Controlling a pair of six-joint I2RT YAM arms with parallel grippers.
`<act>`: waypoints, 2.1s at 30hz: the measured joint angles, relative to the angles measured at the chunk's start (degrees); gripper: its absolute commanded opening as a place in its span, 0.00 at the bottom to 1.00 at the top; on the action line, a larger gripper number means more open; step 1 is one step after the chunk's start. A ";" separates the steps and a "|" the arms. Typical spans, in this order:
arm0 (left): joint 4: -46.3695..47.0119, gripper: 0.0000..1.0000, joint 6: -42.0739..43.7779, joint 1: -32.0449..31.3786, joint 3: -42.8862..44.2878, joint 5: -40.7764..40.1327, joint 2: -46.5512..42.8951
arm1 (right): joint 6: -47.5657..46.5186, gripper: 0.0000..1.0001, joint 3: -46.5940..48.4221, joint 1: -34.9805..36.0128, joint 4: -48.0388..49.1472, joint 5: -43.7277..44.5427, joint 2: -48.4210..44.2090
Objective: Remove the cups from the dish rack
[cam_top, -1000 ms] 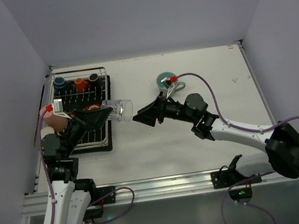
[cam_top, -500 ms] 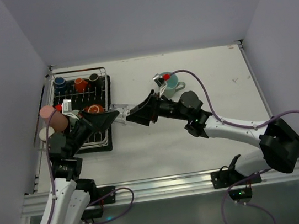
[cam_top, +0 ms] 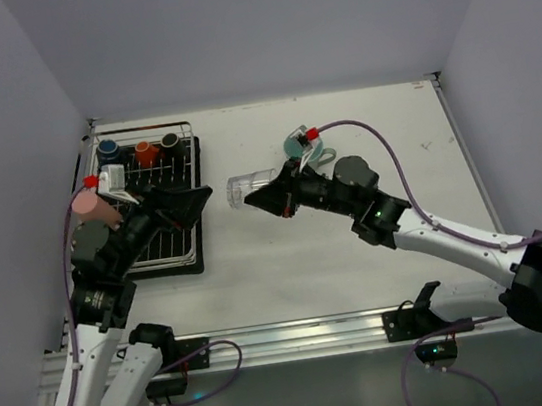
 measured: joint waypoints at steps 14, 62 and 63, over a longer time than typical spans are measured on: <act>-22.45 1.00 24.96 0.00 4.39 -8.00 -3.08 | -28.00 0.00 30.18 -30.86 -55.74 29.40 9.77; -24.61 1.00 25.16 -1.53 3.19 -32.83 -0.76 | -26.36 0.79 31.65 -35.60 -54.47 22.45 12.48; -25.22 1.00 24.59 -1.53 4.00 -35.50 -0.76 | -24.87 0.79 27.56 -35.32 -51.56 20.94 7.34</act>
